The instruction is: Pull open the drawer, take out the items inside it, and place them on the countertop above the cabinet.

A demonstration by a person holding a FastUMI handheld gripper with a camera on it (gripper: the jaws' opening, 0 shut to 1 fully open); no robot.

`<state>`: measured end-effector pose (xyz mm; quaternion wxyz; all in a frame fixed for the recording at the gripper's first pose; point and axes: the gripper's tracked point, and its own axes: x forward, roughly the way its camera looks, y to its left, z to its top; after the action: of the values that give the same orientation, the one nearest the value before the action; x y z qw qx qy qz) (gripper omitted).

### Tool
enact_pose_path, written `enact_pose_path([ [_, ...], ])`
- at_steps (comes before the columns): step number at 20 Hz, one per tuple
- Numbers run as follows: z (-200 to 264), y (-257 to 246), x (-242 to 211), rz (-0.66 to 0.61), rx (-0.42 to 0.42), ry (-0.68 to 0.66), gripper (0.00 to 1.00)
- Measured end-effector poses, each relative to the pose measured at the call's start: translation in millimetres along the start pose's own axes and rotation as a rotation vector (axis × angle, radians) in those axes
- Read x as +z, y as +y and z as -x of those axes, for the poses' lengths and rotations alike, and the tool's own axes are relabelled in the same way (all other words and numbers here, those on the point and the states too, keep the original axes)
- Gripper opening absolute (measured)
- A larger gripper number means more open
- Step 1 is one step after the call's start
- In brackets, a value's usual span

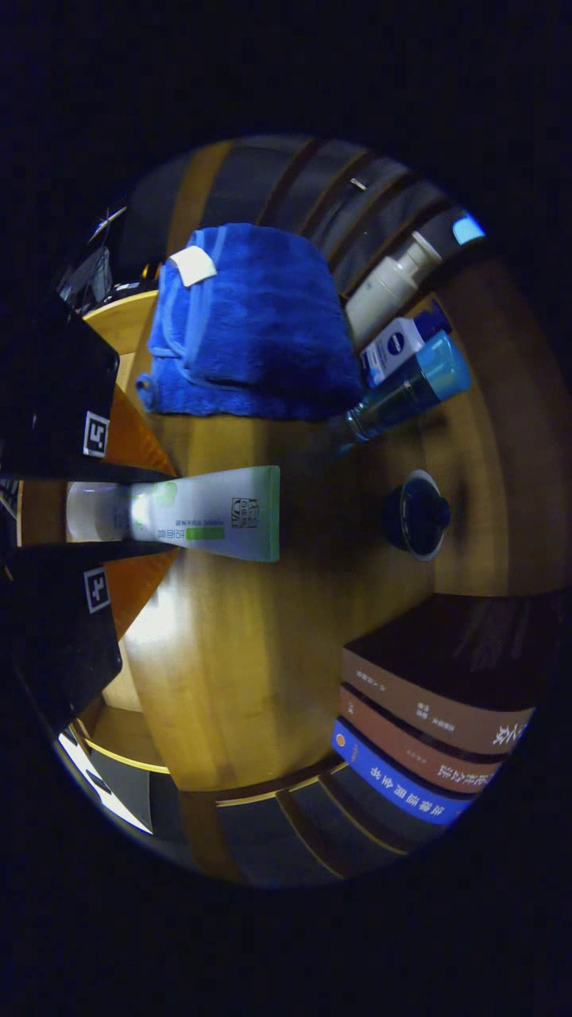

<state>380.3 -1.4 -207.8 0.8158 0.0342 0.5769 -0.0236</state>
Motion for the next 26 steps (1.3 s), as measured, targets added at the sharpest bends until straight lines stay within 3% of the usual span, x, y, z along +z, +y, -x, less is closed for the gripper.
enact_pose_path([
  [4,-11.7,-4.1,17.9,0.004,-0.015,-0.003,0.36],
  [7,-14.0,-5.8,23.0,0.026,-0.046,-0.007,0.46],
  [13,-9.3,0.9,24.1,0.018,-0.024,-0.034,1.0],
  [20,46.9,0.6,19.6,0.103,0.049,-0.191,1.0],
  [26,107.5,21.3,-15.7,0.165,0.189,-0.359,1.0],
])
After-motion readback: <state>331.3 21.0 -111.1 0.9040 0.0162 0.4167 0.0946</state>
